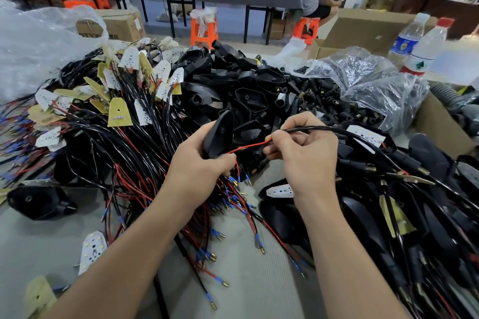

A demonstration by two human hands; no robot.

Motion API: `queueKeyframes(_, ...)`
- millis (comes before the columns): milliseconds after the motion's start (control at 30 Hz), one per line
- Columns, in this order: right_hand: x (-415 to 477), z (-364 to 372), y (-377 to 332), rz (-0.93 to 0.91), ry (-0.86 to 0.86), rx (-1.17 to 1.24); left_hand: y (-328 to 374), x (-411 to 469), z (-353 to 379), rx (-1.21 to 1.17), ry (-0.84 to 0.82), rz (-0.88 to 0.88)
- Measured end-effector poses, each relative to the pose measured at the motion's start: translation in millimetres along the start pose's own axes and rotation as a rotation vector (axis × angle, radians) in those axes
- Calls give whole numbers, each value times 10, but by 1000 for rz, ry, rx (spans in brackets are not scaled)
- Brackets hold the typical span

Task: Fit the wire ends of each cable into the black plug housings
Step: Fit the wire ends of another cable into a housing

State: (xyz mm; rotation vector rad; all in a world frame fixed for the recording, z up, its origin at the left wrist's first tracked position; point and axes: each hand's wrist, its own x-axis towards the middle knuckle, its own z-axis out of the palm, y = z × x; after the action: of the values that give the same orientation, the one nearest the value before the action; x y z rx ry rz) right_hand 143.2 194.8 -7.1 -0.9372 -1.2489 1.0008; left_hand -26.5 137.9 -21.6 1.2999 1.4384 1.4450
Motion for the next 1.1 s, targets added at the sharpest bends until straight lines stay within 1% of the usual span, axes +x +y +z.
queueKeyframes(33,-3,1,-2,-9,1,-13,34,1,14,-66,-14,-51)
queueKeyframes(133,-23,19,-7,-41,-19,-67,121,42,72,-398,-68,-257)
queueKeyframes(200,-28,29,-13,-53,-31,-69,114,35,71,-534,-78,-268)
queueKeyframes(233,-24,31,-16,-52,-39,-57,95,20,57,-541,-79,-250)
queueKeyframes(300,-12,33,-32,-51,-60,-29,33,6,14,-443,-80,-189)
queueKeyframes(400,7,20,-62,-57,-100,-5,1,25,-25,-174,-116,-76)
queueKeyframes(467,15,-1,-85,-51,-133,1,-9,24,-33,-107,-107,-50)
queueKeyframes(567,20,-30,-107,-38,-164,6,10,9,-46,-167,-5,-55)
queueKeyframes(633,23,-34,-105,-31,-151,13,29,4,-59,-199,45,-33)
queueKeyframes(767,25,-12,-85,-1,-107,85,60,-13,-60,-152,37,25)
queueKeyframes(833,12,2,-90,39,-117,168,77,-20,-48,-90,41,75)
queueKeyframes(900,-5,16,-97,91,-150,229,72,-19,-41,-55,79,107)
queueKeyframes(1000,-34,41,-81,138,-204,237,66,-32,-26,-85,166,75)
queueKeyframes(1100,-66,76,-62,166,-222,179,92,-48,1,-174,226,21)
